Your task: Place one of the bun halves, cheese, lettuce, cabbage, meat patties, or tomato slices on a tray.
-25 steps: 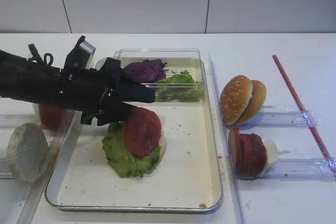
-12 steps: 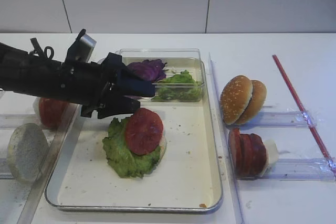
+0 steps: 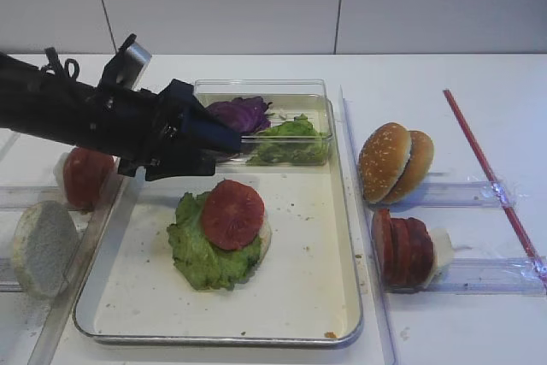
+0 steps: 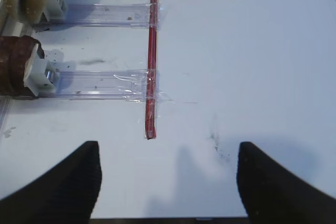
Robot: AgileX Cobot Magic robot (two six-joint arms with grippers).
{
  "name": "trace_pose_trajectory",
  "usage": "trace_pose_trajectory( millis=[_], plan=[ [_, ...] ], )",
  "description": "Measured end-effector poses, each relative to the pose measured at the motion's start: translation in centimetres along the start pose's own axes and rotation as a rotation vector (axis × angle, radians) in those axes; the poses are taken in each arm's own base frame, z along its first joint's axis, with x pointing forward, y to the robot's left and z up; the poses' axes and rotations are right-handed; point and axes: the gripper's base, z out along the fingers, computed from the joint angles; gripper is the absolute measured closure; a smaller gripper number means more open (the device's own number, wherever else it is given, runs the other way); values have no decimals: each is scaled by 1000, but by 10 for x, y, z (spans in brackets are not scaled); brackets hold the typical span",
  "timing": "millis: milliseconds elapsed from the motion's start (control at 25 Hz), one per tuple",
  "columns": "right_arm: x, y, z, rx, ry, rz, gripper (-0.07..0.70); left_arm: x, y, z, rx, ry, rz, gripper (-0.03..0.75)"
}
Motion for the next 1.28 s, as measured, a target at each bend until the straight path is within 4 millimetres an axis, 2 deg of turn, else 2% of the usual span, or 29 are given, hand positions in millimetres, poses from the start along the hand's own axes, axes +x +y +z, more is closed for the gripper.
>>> trace_pose_trajectory(
  millis=[520,680,1000,1280],
  plan=[
    [0,0,0,0,0,6,82,-35,-57,-50,-244,37,255,294],
    [0,0,0,0,0,6,82,-47,-66,-62,-340,62,280,294],
    [0,0,0,0,0,6,82,-58,-76,-88,-550,132,269,294],
    [0,0,0,0,0,6,82,-57,-64,-107,-802,184,188,294]
  ],
)
